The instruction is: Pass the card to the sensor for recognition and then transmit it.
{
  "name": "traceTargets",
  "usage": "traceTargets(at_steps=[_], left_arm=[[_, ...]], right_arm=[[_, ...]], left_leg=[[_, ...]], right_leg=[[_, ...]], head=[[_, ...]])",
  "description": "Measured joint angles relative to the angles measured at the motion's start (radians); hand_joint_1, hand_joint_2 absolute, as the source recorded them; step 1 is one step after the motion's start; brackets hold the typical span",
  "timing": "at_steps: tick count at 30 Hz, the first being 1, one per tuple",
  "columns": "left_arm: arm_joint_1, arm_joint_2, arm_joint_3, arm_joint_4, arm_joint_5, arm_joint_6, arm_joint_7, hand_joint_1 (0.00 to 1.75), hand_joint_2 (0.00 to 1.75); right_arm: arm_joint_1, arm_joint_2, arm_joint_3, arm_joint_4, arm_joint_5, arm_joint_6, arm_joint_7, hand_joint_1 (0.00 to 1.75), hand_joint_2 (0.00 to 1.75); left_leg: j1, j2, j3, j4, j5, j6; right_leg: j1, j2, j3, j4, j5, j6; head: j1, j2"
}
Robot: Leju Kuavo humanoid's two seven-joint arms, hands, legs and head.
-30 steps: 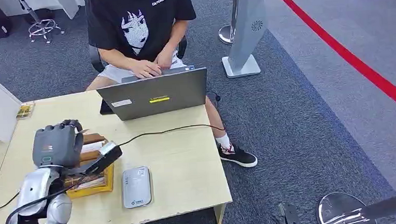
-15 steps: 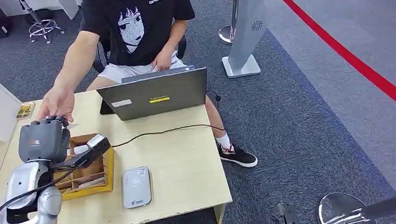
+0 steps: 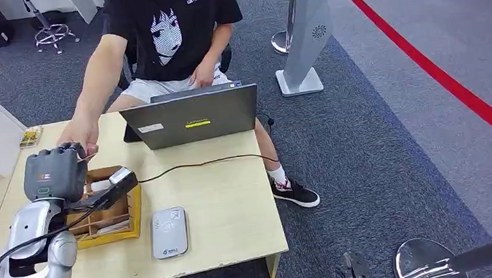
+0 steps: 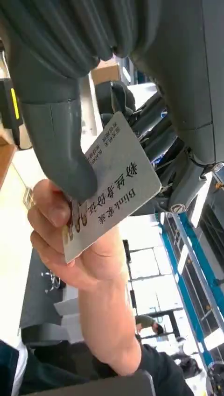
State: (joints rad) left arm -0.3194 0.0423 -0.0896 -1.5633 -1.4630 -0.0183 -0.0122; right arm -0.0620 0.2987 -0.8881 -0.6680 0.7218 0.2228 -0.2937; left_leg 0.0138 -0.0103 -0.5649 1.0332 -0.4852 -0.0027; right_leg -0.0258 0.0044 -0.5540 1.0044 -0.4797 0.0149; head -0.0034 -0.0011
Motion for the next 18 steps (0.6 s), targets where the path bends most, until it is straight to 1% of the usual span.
traceTargets(at_steps=[12,15,18], left_arm=[[0.018,-0.004,0.002,-0.022,0.0,0.032,-0.002,0.0,1.75],[0.029,-0.004,0.005,-0.038,0.019,0.043,-0.022,0.0,1.75],[0.057,-0.017,0.007,-0.086,0.09,0.019,-0.06,0.0,1.75]], right_arm=[[0.002,0.008,0.0,-0.01,0.003,-0.003,0.002,0.0,1.75],[0.003,0.01,-0.001,-0.01,0.003,-0.012,0.0,0.0,1.75],[0.004,0.011,-0.003,-0.01,0.0,-0.013,-0.005,0.0,1.75]], left_leg=[[0.0,0.0,-0.001,0.0,0.0,0.0],[0.0,-0.001,-0.001,0.0,0.0,0.0],[0.0,0.0,-0.001,0.0,0.0,0.0]], right_leg=[[0.0,-0.001,0.0,0.0,0.0,0.0],[0.0,-0.001,0.0,0.0,0.0,0.0],[0.0,-0.001,0.0,0.0,0.0,0.0]], head=[[0.0,0.0],[0.0,0.0],[0.0,0.0]])
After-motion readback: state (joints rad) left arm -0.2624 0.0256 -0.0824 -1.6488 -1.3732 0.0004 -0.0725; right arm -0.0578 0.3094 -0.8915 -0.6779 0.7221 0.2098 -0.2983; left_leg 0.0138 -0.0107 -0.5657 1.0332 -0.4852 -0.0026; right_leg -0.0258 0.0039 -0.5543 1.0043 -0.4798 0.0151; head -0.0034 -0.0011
